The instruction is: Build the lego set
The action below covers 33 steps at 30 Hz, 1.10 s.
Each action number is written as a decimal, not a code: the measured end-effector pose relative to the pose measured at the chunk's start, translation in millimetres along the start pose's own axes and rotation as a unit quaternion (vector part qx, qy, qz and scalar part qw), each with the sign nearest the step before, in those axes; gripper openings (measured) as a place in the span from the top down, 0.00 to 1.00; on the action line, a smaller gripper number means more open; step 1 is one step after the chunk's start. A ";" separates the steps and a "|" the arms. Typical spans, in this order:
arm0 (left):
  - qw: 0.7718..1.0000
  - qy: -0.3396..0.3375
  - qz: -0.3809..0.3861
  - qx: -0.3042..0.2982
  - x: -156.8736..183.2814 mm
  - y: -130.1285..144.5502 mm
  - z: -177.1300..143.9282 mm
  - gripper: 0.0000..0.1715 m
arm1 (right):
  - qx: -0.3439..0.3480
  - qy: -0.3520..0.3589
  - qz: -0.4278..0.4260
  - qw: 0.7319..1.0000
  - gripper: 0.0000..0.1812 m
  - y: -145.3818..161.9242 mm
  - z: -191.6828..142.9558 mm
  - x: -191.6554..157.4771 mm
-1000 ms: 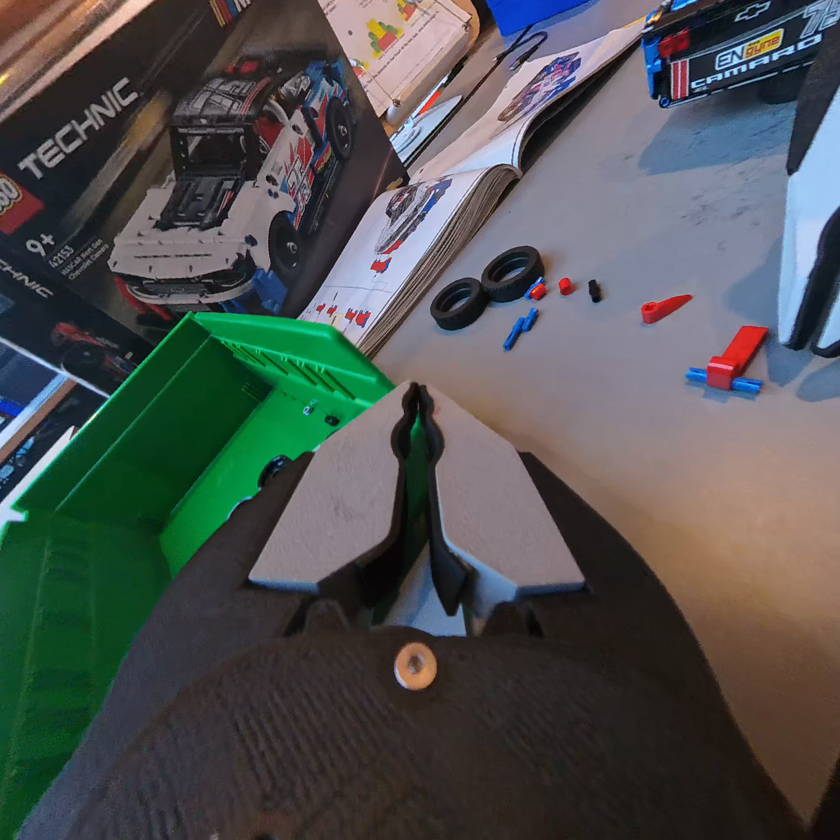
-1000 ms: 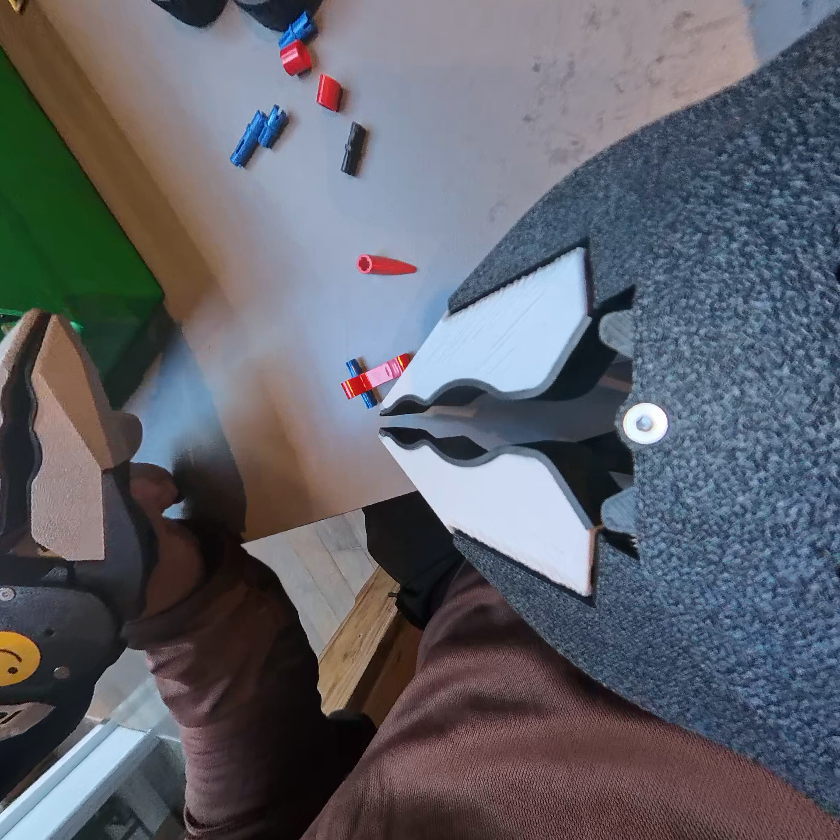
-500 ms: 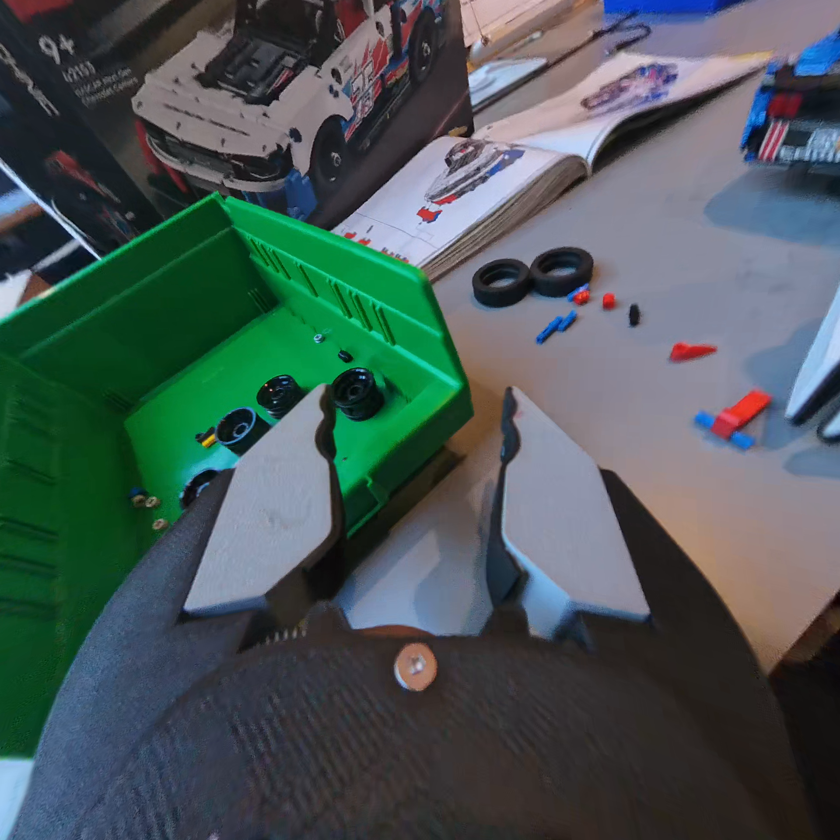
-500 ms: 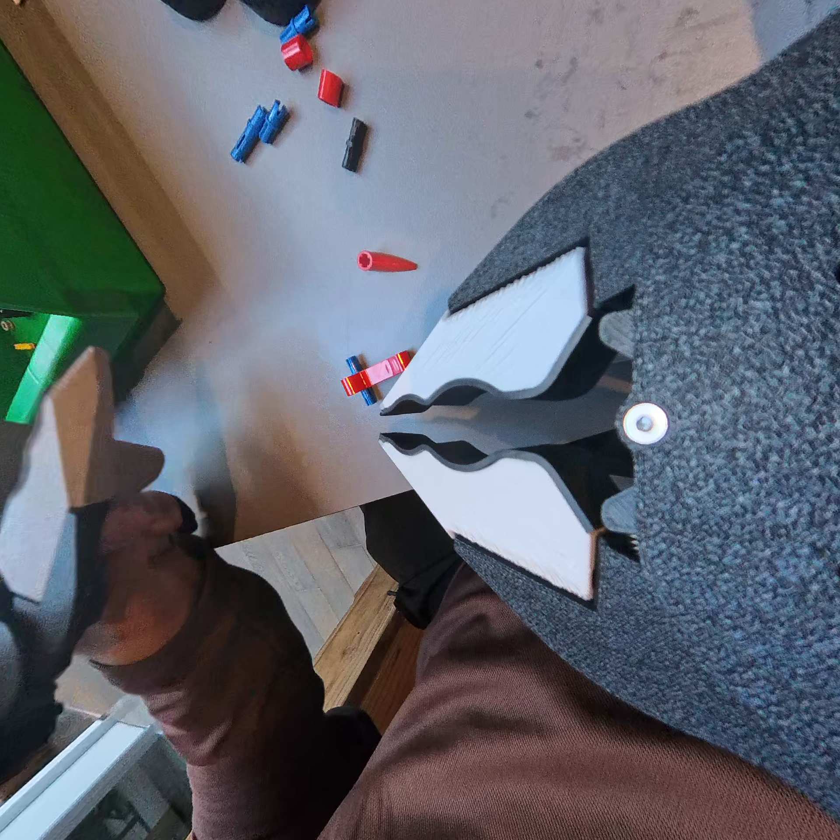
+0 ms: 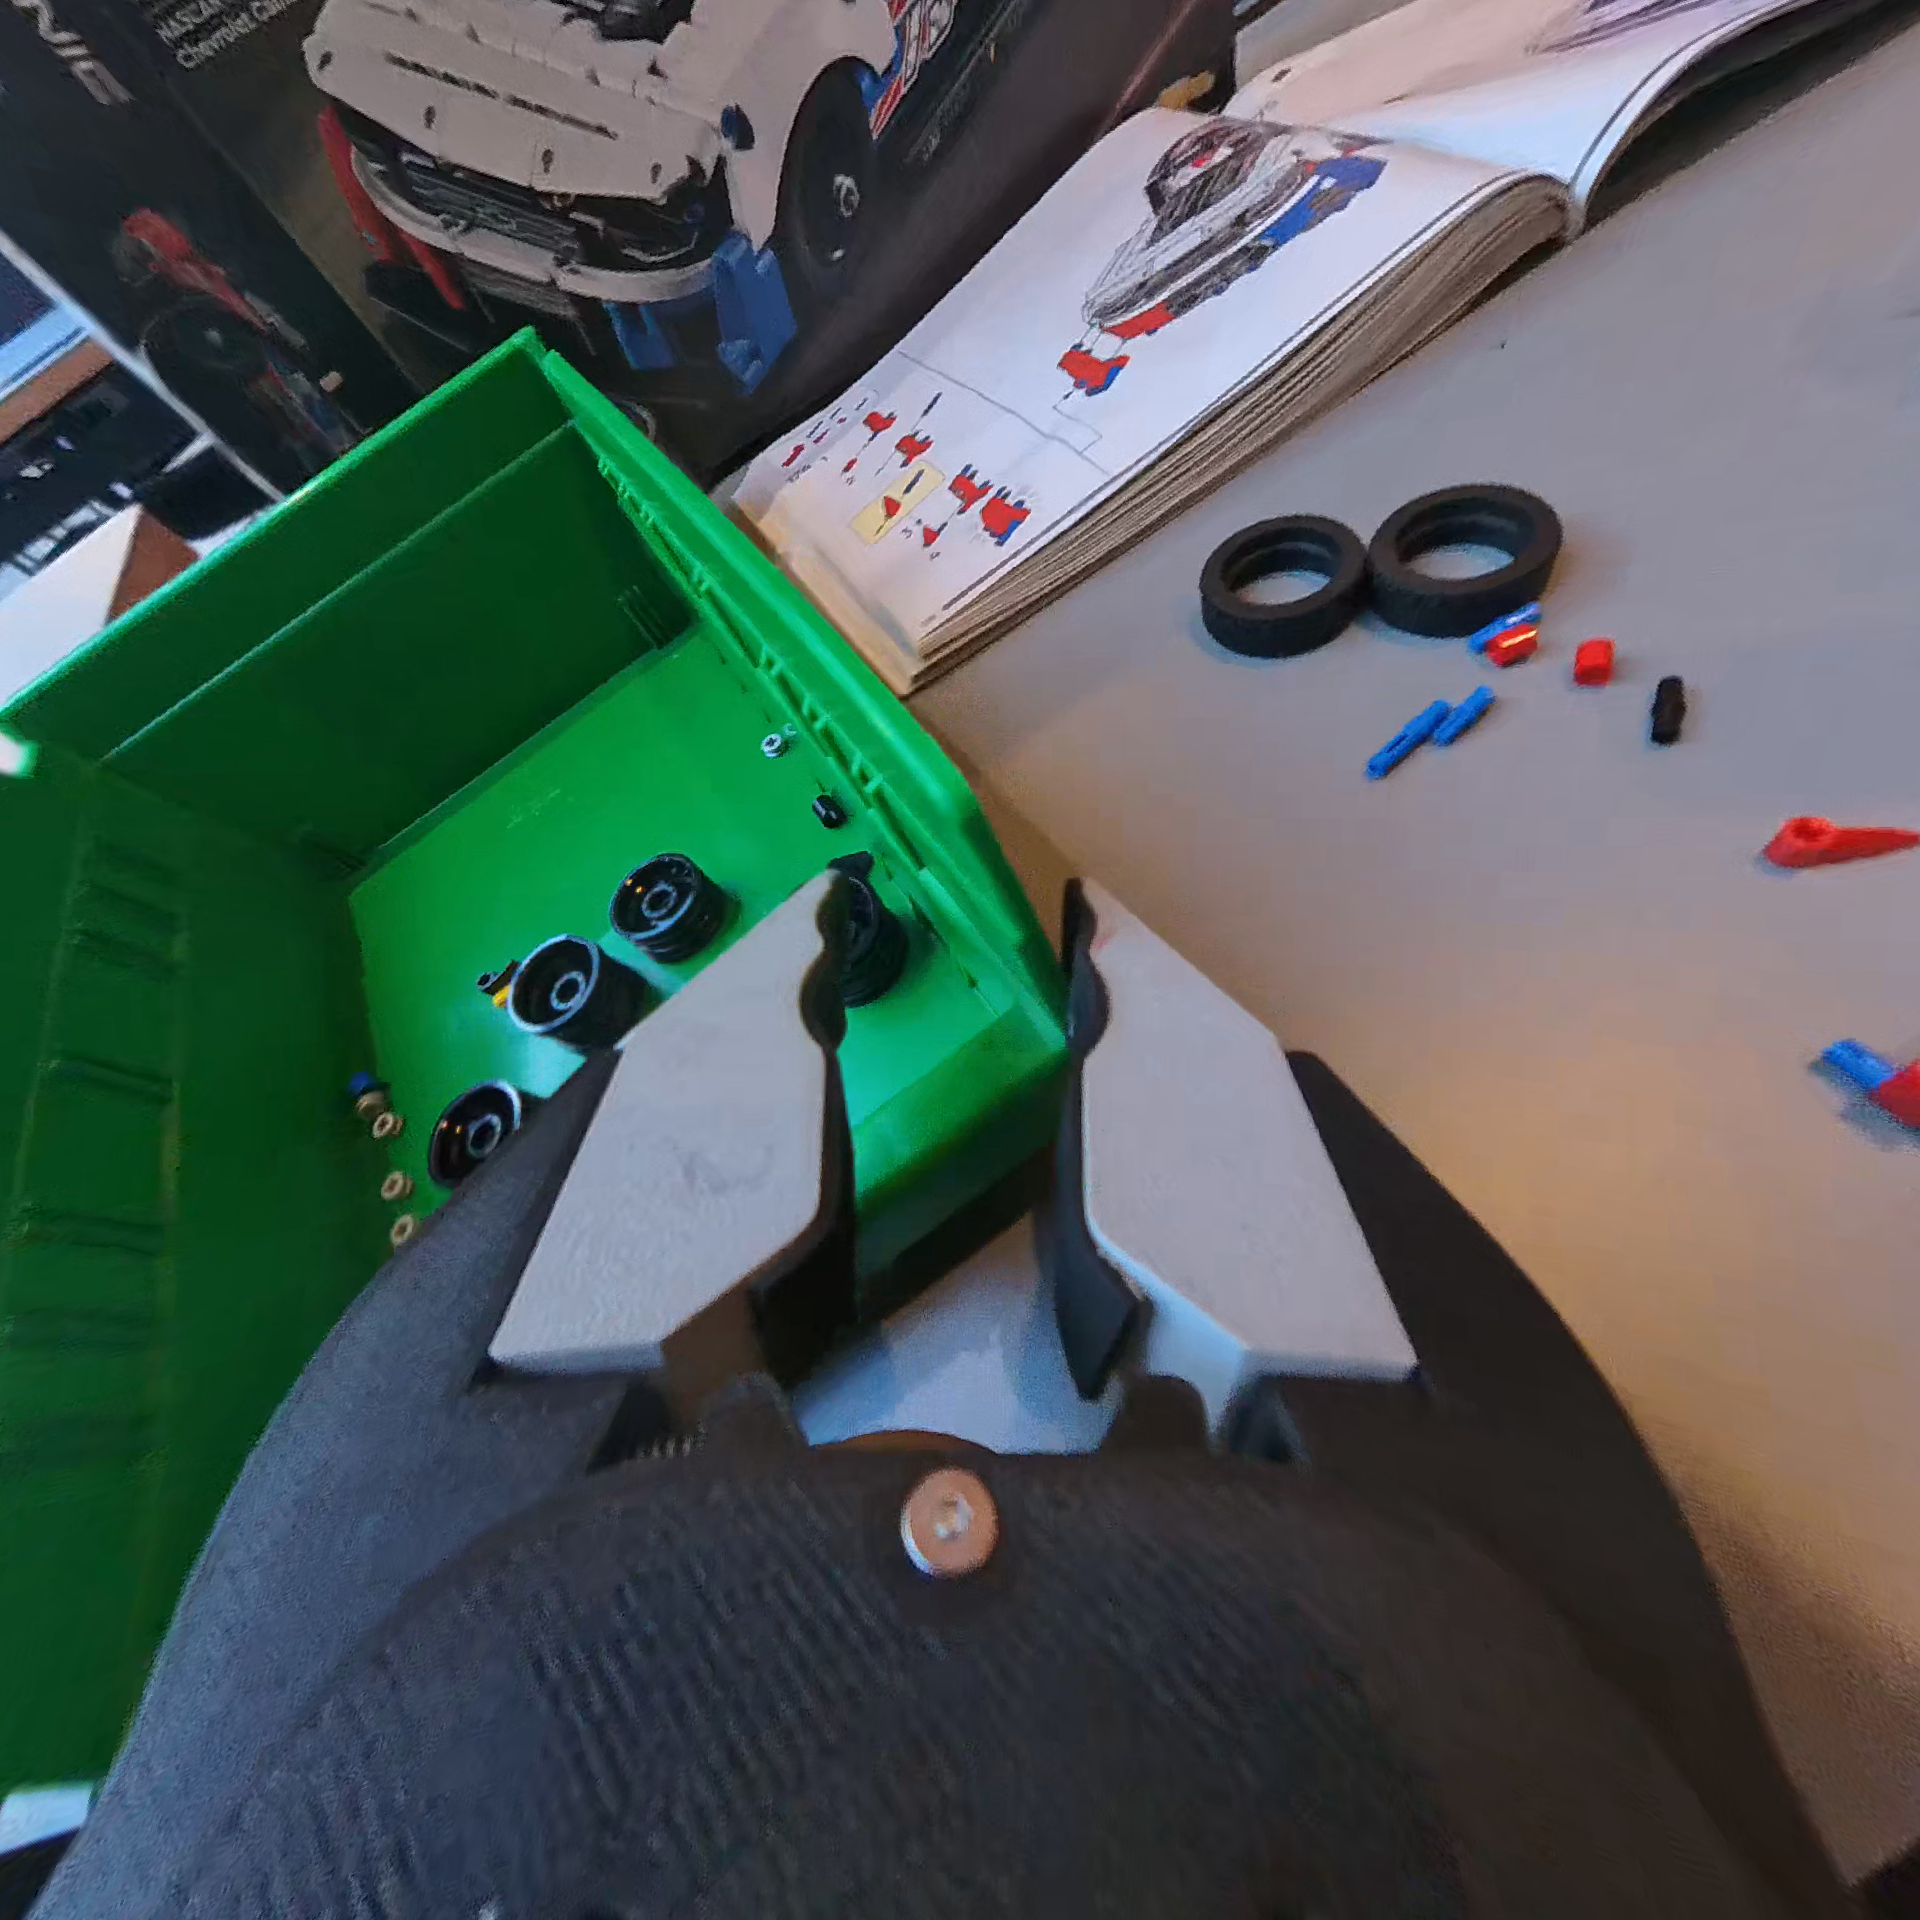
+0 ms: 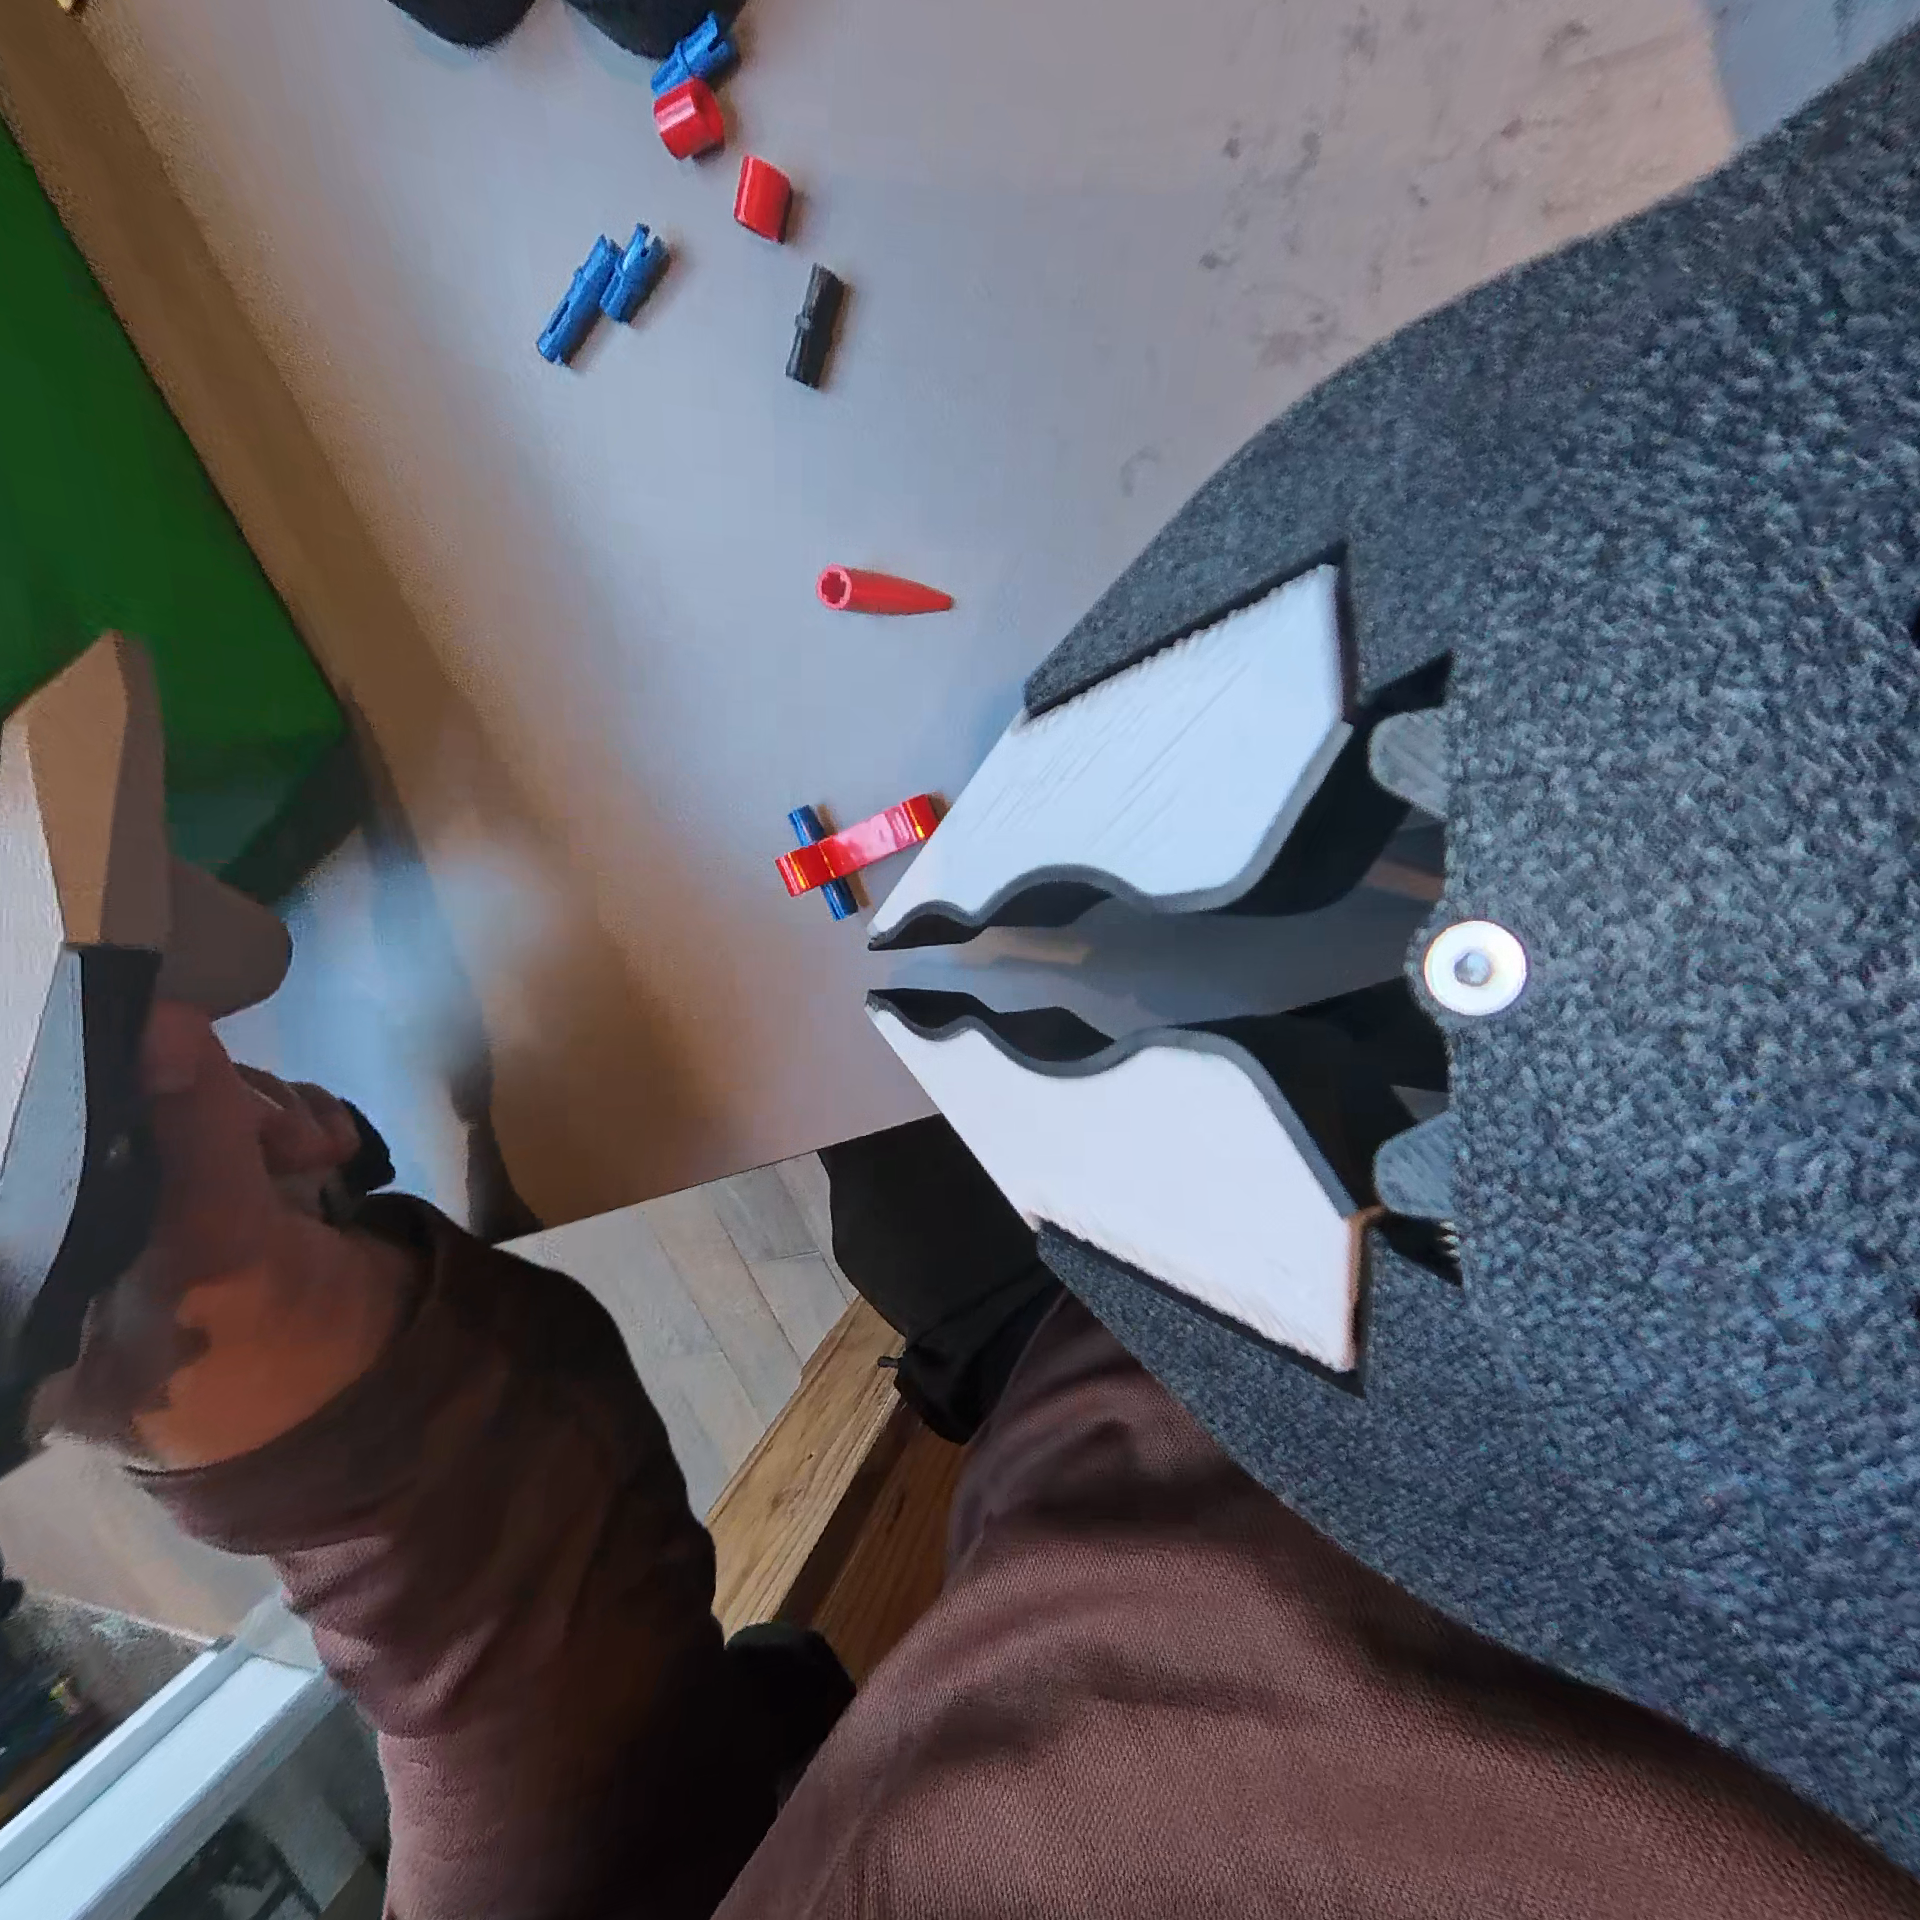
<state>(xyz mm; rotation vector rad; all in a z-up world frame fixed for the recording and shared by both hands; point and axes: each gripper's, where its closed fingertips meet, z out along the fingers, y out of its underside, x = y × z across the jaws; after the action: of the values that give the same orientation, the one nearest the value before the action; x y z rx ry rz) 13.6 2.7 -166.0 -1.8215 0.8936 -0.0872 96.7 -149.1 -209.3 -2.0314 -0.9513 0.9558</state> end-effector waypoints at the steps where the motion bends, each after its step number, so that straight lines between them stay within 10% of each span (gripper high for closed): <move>1: 1.000 -0.005 -0.004 -0.002 -4.8 4.3 -4.4 0.77 | 0.000 -0.001 0.000 1.000 0.97 0.0 0.1 -0.1; 8: 0.998 -0.009 -0.070 0.000 -23.2 25.2 -30.4 0.67 | 0.002 -0.002 0.005 1.000 0.96 -0.6 -0.1 0.2; 17: 0.990 0.041 0.024 0.136 25.3 -13.1 -48.3 0.52 | 0.018 0.005 0.018 1.000 0.95 -5.6 -1.5 3.8; 26: 0.960 -0.003 -0.048 0.275 -16.8 -25.0 -81.5 0.70 | 0.042 -0.020 0.038 0.998 0.94 -12.3 -5.5 2.3; 33: 0.958 0.027 -0.112 0.262 -29.8 -22.0 -69.8 0.68 | 0.054 -0.028 0.051 0.997 0.95 -15.8 -6.9 3.2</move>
<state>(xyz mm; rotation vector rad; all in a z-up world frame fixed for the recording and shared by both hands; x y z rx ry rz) -27.5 -29.7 -106.8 -1.4160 0.6208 -0.4757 98.9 -140.6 -194.2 -1.9873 -0.8132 1.1004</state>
